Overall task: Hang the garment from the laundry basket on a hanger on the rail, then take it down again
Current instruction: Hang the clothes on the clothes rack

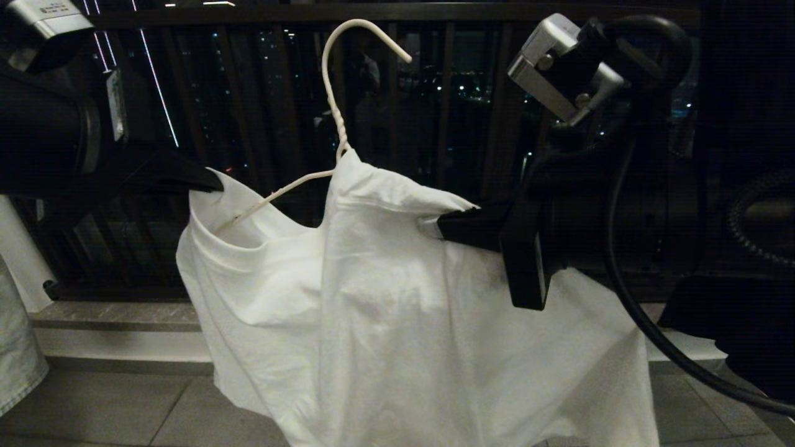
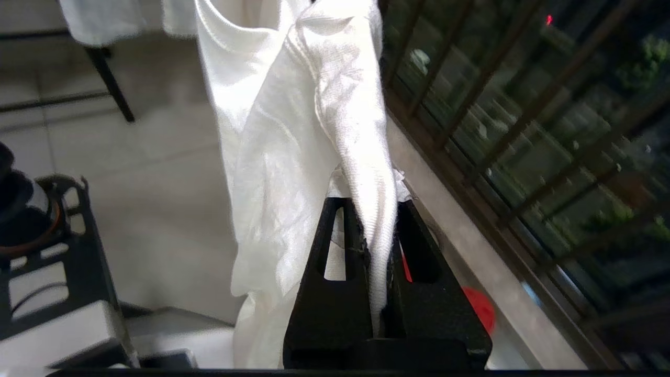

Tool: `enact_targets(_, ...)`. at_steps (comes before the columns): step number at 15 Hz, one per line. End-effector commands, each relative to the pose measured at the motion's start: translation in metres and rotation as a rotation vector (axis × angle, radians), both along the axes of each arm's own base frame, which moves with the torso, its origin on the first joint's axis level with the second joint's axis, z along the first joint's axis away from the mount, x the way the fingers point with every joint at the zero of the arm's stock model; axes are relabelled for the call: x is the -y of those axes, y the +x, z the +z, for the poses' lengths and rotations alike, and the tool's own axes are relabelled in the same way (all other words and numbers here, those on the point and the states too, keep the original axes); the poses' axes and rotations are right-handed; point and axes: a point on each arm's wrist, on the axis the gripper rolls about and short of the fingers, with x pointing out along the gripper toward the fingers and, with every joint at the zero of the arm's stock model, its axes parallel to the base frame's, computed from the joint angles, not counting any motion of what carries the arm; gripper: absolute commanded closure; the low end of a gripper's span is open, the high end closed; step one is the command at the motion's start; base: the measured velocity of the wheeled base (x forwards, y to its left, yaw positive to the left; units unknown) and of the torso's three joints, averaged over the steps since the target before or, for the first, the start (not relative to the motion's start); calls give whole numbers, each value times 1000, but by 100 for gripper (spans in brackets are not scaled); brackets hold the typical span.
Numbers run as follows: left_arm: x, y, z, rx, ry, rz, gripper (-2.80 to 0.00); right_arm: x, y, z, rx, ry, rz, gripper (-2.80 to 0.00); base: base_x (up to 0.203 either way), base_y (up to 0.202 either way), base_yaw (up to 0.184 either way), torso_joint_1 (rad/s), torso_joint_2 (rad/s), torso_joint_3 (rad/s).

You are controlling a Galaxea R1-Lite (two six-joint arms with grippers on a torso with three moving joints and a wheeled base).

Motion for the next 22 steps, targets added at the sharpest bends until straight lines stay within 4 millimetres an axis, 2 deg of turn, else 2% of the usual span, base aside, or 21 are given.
enact_targets(1,5,-3,4,22,13,-43,0,1,-2,-12,17,25,1,0,0,0,0,0,0,0)
enact_targets(6,8,-3,18,127,76,-105,0,8,-6,-38,29,116,-9,0,0,0,0,0,0,0)
enact_targets(9,18,-8,22,162,71,-176,0,13,-6,-53,51,164,-12,0,0,0,0,0,0,0)
enact_targets(12,33,-16,28,222,35,-263,0,14,-4,-51,65,186,7,0,0,0,0,0,0,0)
enact_targets(17,38,-18,36,312,68,-320,0,8,0,-53,39,244,45,0,0,0,0,0,0,0)
enact_targets(22,40,-16,38,323,80,-319,0,-1,3,-54,48,283,72,0,0,0,0,0,0,0)
